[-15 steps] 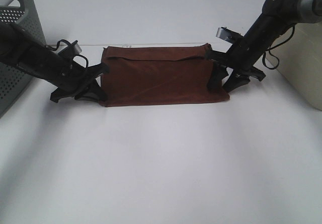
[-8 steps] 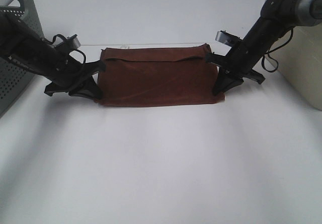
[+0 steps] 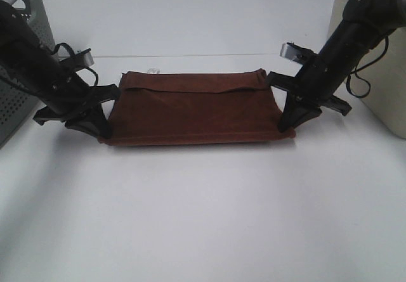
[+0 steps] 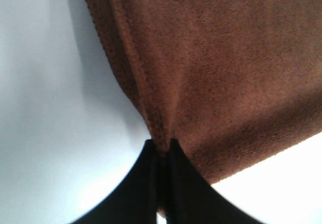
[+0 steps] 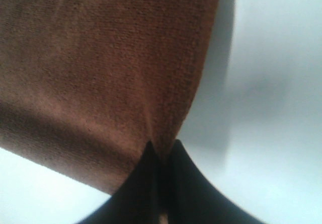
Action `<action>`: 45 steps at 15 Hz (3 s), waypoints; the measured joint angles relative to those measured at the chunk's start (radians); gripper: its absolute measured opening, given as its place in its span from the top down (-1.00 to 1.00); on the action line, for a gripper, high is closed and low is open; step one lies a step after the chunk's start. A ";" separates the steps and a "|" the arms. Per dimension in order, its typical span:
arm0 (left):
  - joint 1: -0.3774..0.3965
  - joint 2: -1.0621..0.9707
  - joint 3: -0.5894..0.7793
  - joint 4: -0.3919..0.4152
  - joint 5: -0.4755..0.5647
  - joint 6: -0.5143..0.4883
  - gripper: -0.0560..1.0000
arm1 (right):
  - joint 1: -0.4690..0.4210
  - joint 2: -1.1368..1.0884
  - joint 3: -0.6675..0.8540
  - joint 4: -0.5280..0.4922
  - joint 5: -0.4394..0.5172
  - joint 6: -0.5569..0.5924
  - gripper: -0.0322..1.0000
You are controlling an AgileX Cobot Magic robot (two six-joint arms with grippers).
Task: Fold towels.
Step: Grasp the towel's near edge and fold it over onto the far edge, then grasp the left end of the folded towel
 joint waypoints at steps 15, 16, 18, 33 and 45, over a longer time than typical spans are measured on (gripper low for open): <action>-0.005 -0.065 -0.098 0.075 -0.082 -0.157 0.88 | 0.024 -0.015 -0.173 0.019 -0.069 -0.037 0.94; -0.005 -0.032 -0.137 0.079 -0.083 -0.162 0.88 | 0.024 0.011 -0.227 0.006 -0.066 -0.020 0.94; -0.005 0.026 -0.197 0.090 -0.106 -0.165 0.88 | 0.024 0.078 -0.305 -0.020 -0.066 0.001 0.94; -0.005 0.117 -0.239 0.094 -0.254 -0.179 -0.67 | 0.023 0.168 -0.338 -0.012 -0.064 0.004 -0.58; -0.018 0.192 -0.243 0.017 -0.275 -0.180 0.72 | 0.023 0.168 -0.338 -0.015 -0.063 0.004 -0.59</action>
